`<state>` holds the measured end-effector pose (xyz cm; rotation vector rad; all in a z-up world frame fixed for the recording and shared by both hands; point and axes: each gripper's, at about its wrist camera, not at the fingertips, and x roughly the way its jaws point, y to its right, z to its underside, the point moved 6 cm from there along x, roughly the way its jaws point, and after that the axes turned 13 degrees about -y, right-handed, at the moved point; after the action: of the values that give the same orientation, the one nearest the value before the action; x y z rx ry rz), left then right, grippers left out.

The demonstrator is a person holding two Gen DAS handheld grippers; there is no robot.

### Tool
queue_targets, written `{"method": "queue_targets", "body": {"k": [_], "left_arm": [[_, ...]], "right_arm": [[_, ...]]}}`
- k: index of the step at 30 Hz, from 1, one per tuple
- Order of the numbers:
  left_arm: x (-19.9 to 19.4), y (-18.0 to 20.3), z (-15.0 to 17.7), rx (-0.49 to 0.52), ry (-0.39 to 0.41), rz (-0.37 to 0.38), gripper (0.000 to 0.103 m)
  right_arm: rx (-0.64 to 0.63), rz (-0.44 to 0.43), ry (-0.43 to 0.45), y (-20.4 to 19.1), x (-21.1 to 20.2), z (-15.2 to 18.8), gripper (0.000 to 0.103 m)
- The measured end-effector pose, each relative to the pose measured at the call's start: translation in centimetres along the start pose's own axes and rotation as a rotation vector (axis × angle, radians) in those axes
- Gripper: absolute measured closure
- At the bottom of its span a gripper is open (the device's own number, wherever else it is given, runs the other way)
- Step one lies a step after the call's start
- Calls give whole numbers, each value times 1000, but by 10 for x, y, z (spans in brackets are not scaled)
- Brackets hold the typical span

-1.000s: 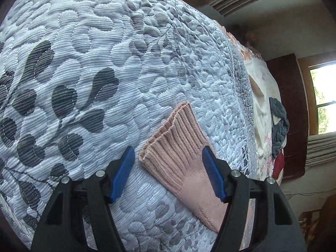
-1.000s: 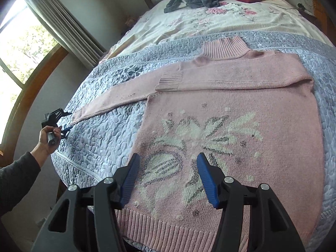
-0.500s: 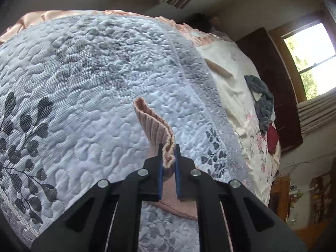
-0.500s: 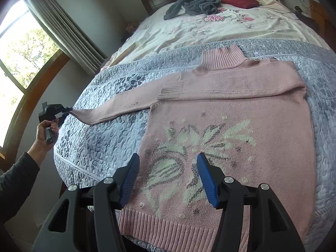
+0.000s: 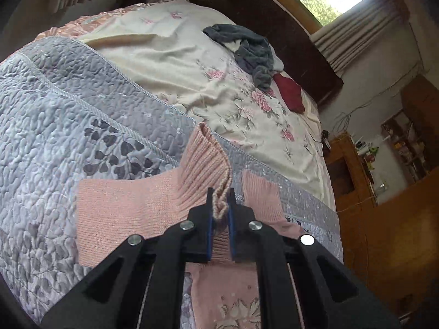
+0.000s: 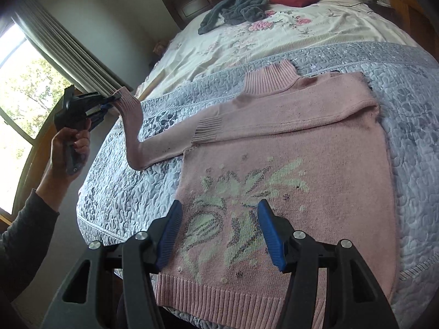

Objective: Fold small clothes
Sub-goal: 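Fold the held sleeve across the sweater body and open the left tool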

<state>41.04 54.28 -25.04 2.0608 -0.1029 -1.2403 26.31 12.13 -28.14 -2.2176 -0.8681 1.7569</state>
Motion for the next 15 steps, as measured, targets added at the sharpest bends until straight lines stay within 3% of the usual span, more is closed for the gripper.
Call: {"method": "queue_targets", "body": {"k": [6,11,12,15], "left_arm": [[122,40,34,79,-189,4,96],[200,57,69,157,-310,-32,94],[212,55,75,167,-328,-39,91],[226,43,86,134,-352,-17,60]], "right_arm": [[39,-5,-14,24,9,-20,42],[119,-84,-58,46,28,-46,38],[138,-115,-72,50,34,-55,37],[188,-252,-133,59,58,-89,36]]}}
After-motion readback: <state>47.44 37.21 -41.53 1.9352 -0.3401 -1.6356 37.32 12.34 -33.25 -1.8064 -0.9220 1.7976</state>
